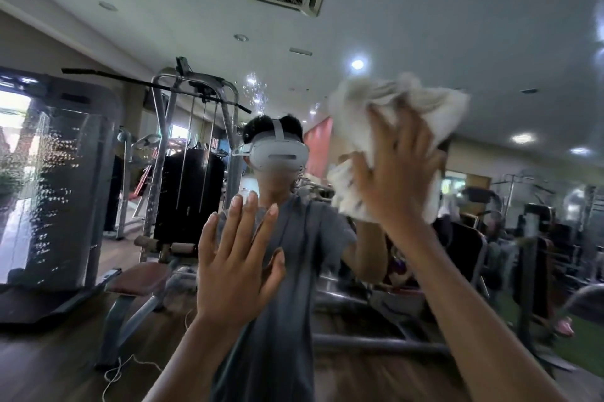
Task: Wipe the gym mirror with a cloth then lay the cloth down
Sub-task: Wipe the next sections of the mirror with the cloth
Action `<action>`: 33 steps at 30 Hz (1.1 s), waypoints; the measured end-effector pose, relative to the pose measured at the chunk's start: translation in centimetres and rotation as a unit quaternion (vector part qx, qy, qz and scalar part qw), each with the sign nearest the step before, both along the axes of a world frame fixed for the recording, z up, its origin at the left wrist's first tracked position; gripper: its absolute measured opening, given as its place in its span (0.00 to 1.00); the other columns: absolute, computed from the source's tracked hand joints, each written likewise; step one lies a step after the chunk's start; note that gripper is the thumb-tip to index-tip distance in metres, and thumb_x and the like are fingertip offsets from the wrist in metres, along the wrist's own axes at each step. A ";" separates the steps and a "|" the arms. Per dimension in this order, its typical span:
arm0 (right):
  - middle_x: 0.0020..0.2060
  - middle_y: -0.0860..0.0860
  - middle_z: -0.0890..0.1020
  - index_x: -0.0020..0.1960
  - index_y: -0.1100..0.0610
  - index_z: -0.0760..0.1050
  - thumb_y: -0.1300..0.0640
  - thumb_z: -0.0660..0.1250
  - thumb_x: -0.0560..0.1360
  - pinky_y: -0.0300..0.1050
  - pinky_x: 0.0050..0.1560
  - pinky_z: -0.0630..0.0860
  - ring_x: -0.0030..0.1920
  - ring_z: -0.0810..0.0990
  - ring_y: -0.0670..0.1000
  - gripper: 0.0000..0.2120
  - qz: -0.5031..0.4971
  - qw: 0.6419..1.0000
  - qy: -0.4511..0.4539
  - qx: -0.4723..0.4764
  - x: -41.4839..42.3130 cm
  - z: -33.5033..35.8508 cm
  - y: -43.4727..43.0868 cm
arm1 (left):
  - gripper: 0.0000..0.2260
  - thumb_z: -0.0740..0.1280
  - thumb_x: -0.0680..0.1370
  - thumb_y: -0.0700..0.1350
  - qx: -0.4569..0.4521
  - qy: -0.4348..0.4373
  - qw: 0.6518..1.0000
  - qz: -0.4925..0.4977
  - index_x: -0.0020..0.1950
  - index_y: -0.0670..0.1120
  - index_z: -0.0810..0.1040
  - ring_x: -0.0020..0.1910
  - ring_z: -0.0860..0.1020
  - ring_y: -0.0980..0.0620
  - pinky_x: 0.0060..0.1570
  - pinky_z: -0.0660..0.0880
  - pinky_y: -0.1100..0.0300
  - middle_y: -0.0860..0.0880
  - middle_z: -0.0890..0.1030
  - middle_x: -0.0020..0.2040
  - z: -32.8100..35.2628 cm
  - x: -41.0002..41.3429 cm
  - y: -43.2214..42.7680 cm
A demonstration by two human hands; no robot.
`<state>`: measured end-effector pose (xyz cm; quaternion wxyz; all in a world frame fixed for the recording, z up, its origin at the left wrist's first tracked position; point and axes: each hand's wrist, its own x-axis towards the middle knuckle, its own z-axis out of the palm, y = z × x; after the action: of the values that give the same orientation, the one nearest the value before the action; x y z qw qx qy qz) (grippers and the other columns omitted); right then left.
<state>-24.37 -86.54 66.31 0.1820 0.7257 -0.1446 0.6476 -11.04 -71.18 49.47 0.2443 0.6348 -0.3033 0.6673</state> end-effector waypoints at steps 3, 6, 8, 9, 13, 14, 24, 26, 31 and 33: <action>0.74 0.56 0.63 0.74 0.48 0.67 0.43 0.57 0.73 0.57 0.57 0.62 0.71 0.63 0.58 0.30 -0.003 0.976 0.115 -0.182 0.5 -4.5 0.7 | 0.26 0.60 0.80 0.53 0.008 -0.001 1.000 -0.009 0.77 0.44 0.69 0.78 0.62 0.41 0.75 0.58 0.39 0.39 0.65 0.78 0.0 0.1 0.3; 0.73 0.55 0.65 0.73 0.47 0.67 0.44 0.61 0.71 0.57 0.58 0.64 0.71 0.65 0.58 0.30 -0.010 0.916 0.209 -0.343 -2.3 -6.5 -3.0 | 0.28 0.61 0.79 0.53 0.023 -0.003 1.000 -0.011 0.78 0.45 0.66 0.79 0.61 0.41 0.76 0.57 0.39 0.39 0.64 0.78 -0.3 0.3 0.6; 0.71 0.56 0.66 0.70 0.48 0.68 0.45 0.61 0.70 0.58 0.57 0.66 0.70 0.66 0.59 0.28 -0.018 0.910 0.218 -0.351 -4.6 -4.9 -6.0 | 0.28 0.60 0.79 0.53 0.030 -0.005 1.000 -0.005 0.78 0.45 0.66 0.79 0.61 0.41 0.76 0.56 0.40 0.39 0.64 0.78 -0.5 0.4 0.8; 0.70 0.56 0.66 0.69 0.49 0.68 0.45 0.60 0.71 0.59 0.56 0.67 0.69 0.67 0.60 0.27 -0.031 0.921 0.205 -0.330 -5.4 -3.2 -7.2 | 0.28 0.60 0.79 0.52 0.031 -0.005 1.000 -0.002 0.78 0.44 0.67 0.78 0.61 0.40 0.76 0.56 0.40 0.39 0.64 0.78 -0.6 0.3 0.7; 0.68 0.60 0.70 0.69 0.50 0.66 0.47 0.56 0.73 0.60 0.53 0.71 0.64 0.69 0.61 0.25 -0.063 0.983 0.095 -0.146 -5.8 4.9 -7.2 | 0.27 0.60 0.79 0.52 0.028 -0.004 1.000 0.004 0.76 0.43 0.69 0.78 0.62 0.40 0.76 0.57 0.39 0.38 0.65 0.78 -0.6 0.3 0.6; 0.68 0.60 0.71 0.69 0.50 0.66 0.47 0.56 0.73 0.60 0.54 0.70 0.64 0.68 0.60 0.25 -0.060 0.990 0.061 -0.108 -5.1 6.0 -6.4 | 0.26 0.60 0.79 0.53 0.029 -0.005 1.000 0.004 0.76 0.43 0.70 0.78 0.62 0.40 0.76 0.57 0.39 0.39 0.65 0.78 -0.6 0.3 0.6; 0.70 0.54 0.68 0.68 0.46 0.69 0.46 0.61 0.70 0.59 0.58 0.68 0.67 0.69 0.57 0.26 0.013 0.861 0.272 -0.430 -4.6 3.8 -7.0 | 0.23 0.62 0.76 0.53 0.013 -0.016 1.000 -0.013 0.68 0.47 0.80 0.68 0.71 0.42 0.69 0.60 0.46 0.40 0.76 0.69 1.9 -0.3 2.0; 0.68 0.54 0.70 0.66 0.45 0.68 0.47 0.59 0.69 0.63 0.56 0.73 0.65 0.70 0.58 0.25 0.003 0.913 0.211 -0.349 -5.4 8.6 -8.5 | 0.22 0.61 0.75 0.54 0.036 -0.010 0.999 -0.003 0.64 0.47 0.82 0.61 0.71 0.41 0.64 0.62 0.45 0.41 0.77 0.62 5.4 -0.4 2.9; 0.68 0.55 0.71 0.67 0.48 0.71 0.48 0.54 0.70 0.62 0.60 0.66 0.67 0.68 0.59 0.26 0.034 0.997 -0.045 -0.049 -1.7 14.2 -3.4 | 0.20 0.61 0.74 0.54 0.028 -0.010 1.000 0.011 0.63 0.47 0.78 0.59 0.69 0.43 0.58 0.64 0.43 0.43 0.73 0.61 16.8 0.0 3.1; 0.72 0.53 0.67 0.70 0.47 0.68 0.49 0.57 0.73 0.60 0.60 0.65 0.71 0.64 0.56 0.25 0.020 0.992 -0.007 -0.128 -0.3 12.2 -1.6 | 0.18 0.62 0.74 0.50 0.004 -0.032 0.999 0.022 0.62 0.46 0.77 0.58 0.69 0.43 0.58 0.63 0.44 0.43 0.74 0.60 20.3 -0.2 2.4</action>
<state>-24.70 -88.12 78.47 0.2592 0.6944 -0.0477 0.6696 -11.29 -68.81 69.78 0.2173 0.6207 -0.2991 0.6914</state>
